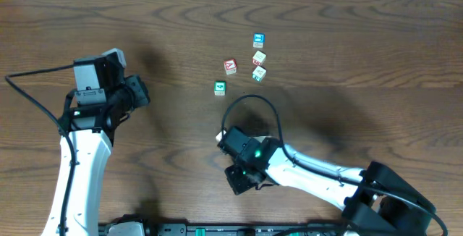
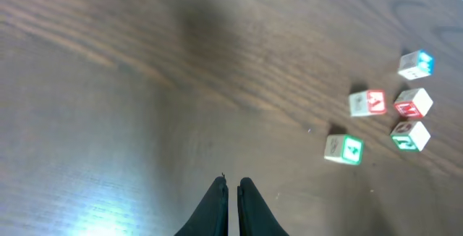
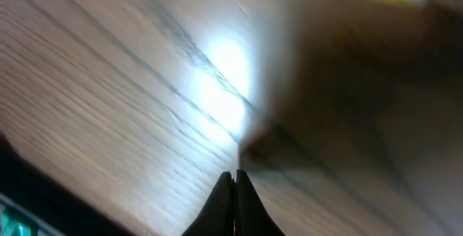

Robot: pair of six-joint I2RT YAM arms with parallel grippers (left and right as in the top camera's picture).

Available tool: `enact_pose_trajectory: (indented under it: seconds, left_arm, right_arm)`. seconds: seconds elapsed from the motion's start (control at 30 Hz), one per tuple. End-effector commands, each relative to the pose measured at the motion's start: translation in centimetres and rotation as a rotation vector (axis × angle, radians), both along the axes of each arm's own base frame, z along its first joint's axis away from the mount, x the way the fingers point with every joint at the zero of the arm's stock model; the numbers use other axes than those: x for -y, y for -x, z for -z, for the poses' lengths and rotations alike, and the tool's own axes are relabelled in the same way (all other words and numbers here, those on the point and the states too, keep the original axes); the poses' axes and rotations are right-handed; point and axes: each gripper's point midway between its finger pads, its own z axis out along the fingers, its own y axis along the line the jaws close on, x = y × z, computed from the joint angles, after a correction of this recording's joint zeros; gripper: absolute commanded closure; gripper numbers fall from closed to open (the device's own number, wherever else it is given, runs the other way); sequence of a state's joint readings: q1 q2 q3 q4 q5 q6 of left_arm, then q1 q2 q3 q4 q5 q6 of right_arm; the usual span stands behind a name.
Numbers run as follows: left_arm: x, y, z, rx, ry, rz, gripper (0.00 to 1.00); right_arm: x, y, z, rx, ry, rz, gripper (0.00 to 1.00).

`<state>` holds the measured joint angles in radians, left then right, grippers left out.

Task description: Lift 5 blocks

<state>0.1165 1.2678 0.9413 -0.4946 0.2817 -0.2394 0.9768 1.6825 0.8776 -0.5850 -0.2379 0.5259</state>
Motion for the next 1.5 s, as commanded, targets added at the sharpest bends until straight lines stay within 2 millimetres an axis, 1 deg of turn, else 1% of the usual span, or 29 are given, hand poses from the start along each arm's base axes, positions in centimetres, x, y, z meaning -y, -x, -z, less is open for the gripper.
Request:
enact_pose_trajectory:
  seconds: [0.0, 0.07, 0.23, 0.43, 0.83, 1.03, 1.37, 1.47]
  left_arm:
    - [-0.1, 0.5, -0.4, -0.016, 0.006, -0.013, 0.92]
    - [-0.1, 1.0, 0.1, -0.046, 0.009, -0.014, 0.92]
    - [0.1, 2.1, 0.8, -0.1, 0.016, -0.014, 0.92]
    - [0.2, 2.8, 1.3, -0.135, 0.02, -0.013, 0.92]
    - [0.2, 3.2, 1.5, -0.152, 0.022, -0.013, 0.92]
    - [0.2, 3.2, 1.5, -0.154, 0.022, -0.014, 0.92]
    - [0.2, 3.2, 1.5, -0.154, 0.022, -0.014, 0.92]
    - [0.2, 3.2, 1.5, -0.154, 0.022, -0.014, 0.92]
  right_arm:
    - [-0.2, -1.1, 0.1, 0.08, 0.034, 0.04, 0.99]
    - [0.0, -1.5, 0.2, 0.099, 0.044, 0.061, 0.99]
    - [-0.5, -2.4, 0.0, 0.138, 0.029, 0.068, 0.99]
    - [-1.7, -3.3, -0.4, 0.178, -0.022, 0.07, 0.99]
    - [-0.8, -5.2, -0.4, 0.252, 0.013, 0.112, 0.99]
    - [-1.2, -6.2, -0.8, 0.274, -0.019, 0.133, 0.99]
    - [-1.9, -6.7, -1.1, 0.294, -0.05, 0.138, 0.98]
    - [-1.7, -7.1, -1.1, 0.31, -0.044, 0.147, 0.98]
